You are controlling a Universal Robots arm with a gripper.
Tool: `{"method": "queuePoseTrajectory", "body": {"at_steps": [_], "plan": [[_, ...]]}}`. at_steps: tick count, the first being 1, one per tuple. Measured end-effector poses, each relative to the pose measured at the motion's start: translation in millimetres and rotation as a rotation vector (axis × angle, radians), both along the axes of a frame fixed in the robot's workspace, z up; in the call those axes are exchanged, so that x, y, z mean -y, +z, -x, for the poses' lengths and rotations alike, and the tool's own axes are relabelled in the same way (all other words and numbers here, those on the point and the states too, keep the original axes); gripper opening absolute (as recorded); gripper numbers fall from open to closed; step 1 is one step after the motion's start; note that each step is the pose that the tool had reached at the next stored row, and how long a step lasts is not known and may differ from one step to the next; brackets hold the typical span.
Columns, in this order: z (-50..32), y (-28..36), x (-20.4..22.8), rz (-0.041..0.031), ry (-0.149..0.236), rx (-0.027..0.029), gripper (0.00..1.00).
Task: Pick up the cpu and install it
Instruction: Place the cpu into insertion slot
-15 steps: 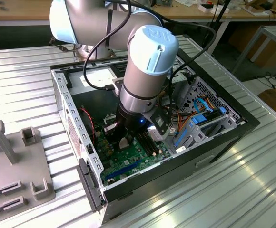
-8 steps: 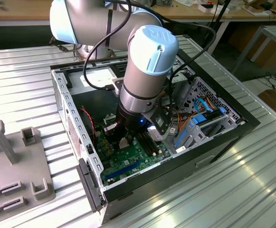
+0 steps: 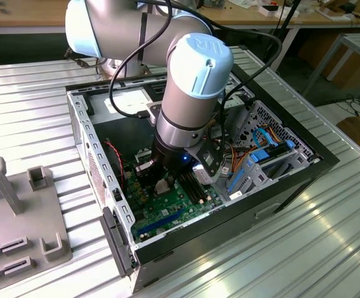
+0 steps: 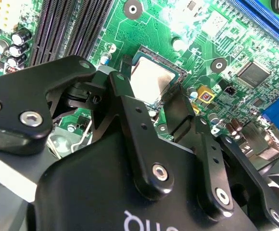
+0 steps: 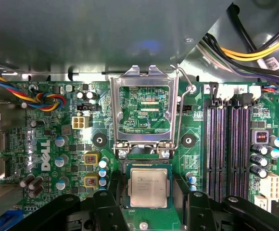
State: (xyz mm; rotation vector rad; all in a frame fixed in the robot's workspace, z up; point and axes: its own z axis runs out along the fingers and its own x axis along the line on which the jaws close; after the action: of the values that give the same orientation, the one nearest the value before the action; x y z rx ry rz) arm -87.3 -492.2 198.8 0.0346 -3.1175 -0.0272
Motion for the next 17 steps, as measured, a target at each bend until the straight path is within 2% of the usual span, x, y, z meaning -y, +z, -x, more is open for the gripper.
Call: {"method": "queuePoseTrajectory", "body": {"at_steps": [17], "plan": [[4.4, 0.0, 0.3, -0.0001, 0.0, 0.0, 0.55]]}}
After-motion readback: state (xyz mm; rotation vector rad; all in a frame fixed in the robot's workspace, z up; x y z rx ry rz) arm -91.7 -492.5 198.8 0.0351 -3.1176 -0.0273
